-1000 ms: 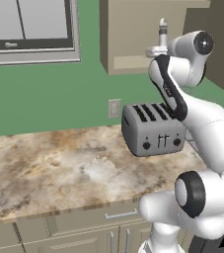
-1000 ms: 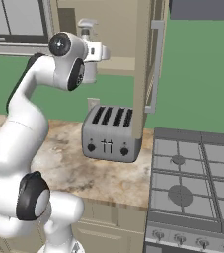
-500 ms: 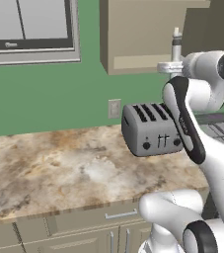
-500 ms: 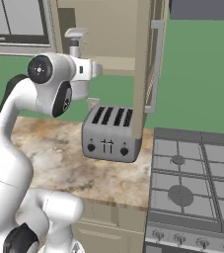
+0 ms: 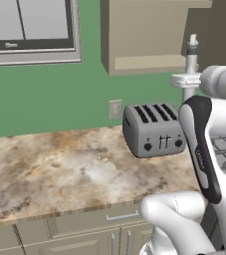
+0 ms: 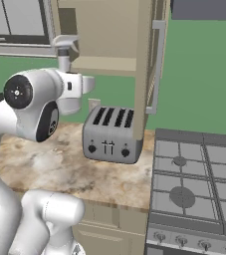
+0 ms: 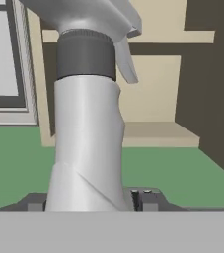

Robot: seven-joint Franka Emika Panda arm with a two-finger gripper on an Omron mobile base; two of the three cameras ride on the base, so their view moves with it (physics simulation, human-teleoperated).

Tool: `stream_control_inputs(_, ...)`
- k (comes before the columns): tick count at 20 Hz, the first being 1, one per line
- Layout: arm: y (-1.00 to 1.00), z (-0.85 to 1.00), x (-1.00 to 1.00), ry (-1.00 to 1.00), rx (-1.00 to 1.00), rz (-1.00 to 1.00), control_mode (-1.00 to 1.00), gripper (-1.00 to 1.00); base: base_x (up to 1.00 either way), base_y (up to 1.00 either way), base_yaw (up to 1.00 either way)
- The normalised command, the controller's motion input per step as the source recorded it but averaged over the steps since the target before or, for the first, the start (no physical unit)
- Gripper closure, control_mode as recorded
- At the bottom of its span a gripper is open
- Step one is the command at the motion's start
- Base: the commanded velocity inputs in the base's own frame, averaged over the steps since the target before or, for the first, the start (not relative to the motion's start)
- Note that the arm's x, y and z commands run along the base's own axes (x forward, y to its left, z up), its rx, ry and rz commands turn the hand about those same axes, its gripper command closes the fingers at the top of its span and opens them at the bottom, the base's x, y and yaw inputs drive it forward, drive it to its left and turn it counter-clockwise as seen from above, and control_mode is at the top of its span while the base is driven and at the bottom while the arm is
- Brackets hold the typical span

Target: Open the cabinet. Pick the spray and place it next to the sink. Then close the cabinet.

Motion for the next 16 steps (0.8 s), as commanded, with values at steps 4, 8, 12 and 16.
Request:
stream_control_inputs(4,0.0,0.0,-0.43,0.02,0.0,0.0,-1.0,1.0,0.0,0.0,0.0)
stream_control_inputs(8,0.0,0.0,-0.02,0.0,0.0,0.01,-1.0,1.0,0.0,0.0,0.0)
stream_control_inputs(12,0.0,0.0,0.0,0.0,0.0,0.0,-1.0,1.0,0.0,0.0,0.0)
stream_control_inputs(16,0.0,0.0,0.0,0.0,0.0,0.0,-1.0,1.0,0.0,0.0,0.0)
